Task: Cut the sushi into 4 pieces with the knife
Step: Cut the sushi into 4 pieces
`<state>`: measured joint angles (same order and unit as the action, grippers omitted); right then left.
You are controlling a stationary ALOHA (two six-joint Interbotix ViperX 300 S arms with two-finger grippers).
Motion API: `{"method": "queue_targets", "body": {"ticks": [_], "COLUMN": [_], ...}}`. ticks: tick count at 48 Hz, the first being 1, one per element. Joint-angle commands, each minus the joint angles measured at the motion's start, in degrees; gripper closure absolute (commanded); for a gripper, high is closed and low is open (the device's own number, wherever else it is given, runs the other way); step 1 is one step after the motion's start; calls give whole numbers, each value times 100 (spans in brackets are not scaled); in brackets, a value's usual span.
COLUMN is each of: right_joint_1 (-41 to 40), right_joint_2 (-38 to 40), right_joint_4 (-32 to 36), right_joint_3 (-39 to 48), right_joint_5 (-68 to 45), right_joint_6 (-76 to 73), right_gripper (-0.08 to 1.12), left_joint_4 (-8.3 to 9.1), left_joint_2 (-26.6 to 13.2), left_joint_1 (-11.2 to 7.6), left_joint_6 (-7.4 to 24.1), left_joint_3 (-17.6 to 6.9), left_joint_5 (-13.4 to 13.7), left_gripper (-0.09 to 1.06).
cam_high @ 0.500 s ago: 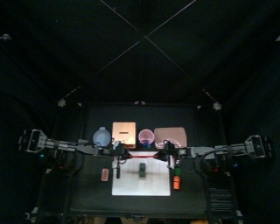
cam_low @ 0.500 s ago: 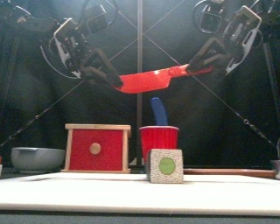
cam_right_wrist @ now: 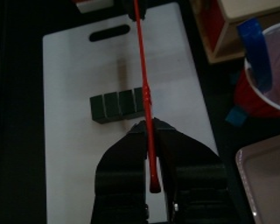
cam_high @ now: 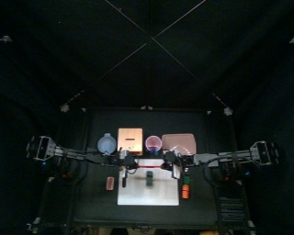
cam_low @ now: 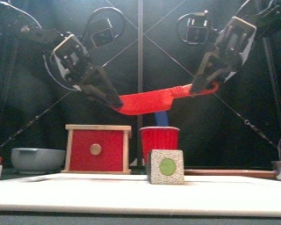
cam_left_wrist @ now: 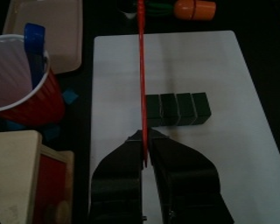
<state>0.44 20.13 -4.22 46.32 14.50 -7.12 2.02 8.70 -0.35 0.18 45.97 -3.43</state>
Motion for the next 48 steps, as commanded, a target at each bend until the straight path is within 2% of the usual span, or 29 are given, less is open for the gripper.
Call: {"method": "queue_targets", "body": {"ticks": [1,14,26,35,48], "right_joint_1": [9,26,35,26,9], "right_joint_2": [-123,-527,-756,-800,-1020], "right_joint_4": [-44,-70,-53,-35,-26], "right_joint_3": [-246,-562,-721,-721,-703], "right_joint_5": [369,1037,1424,1424,1459], "right_joint_6": [-9,-9,0,-9,0], "right_gripper": [73,73,73,73,73], "left_joint_4": [-9,-35,-229,-352,-404], "left_joint_2": [44,-70,-229,-404,-738], "left_joint_1": [-35,-123,-308,-325,-325], "left_joint_6": [-9,-18,-26,-18,-18], "left_joint_3": [-176,-158,-132,-114,-158], "left_joint_5": [-62,-62,-62,-62,-62], "left_gripper": [53,53,54,54,54]}}
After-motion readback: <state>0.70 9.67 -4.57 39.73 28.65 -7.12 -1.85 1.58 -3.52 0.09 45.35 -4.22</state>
